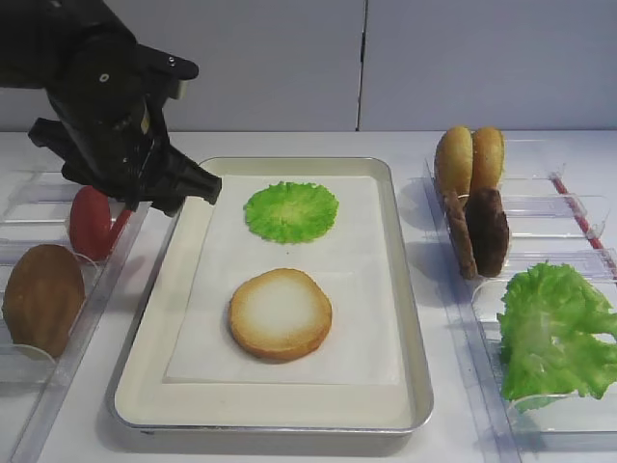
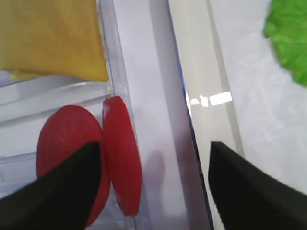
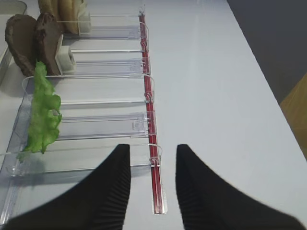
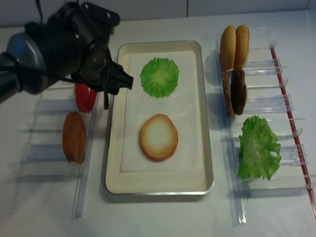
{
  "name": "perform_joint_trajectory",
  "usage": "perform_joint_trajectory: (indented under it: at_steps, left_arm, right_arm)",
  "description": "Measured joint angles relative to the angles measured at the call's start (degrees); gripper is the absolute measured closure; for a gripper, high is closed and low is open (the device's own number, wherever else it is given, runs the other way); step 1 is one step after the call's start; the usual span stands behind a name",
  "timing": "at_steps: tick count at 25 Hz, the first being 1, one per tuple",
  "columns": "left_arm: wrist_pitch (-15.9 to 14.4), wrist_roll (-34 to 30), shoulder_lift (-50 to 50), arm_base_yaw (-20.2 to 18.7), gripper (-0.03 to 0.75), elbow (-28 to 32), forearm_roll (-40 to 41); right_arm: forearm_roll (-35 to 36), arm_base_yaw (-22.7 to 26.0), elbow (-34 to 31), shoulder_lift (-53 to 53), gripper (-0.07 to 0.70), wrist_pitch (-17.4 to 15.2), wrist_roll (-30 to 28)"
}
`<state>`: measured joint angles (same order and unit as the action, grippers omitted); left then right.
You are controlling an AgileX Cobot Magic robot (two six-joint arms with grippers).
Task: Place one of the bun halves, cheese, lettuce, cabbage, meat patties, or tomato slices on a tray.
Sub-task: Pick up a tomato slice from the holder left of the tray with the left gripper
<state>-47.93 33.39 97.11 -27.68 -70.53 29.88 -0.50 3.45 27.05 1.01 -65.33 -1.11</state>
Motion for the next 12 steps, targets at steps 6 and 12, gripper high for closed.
perform_joint_trajectory:
  at_steps: [6,12]
  left_arm:
    - [-1.1,0.5,2.5,0.0,0.251,0.0,1.3]
    - [-1.3,2.8,2.6,0.0,0.295,0.0,3.9]
  right_arm:
    - [0.0,0.0,0.0,0.0,0.376,0.0,-0.2]
    - [0.0,0.0,0.0,0.0,0.376,0.0,-0.2]
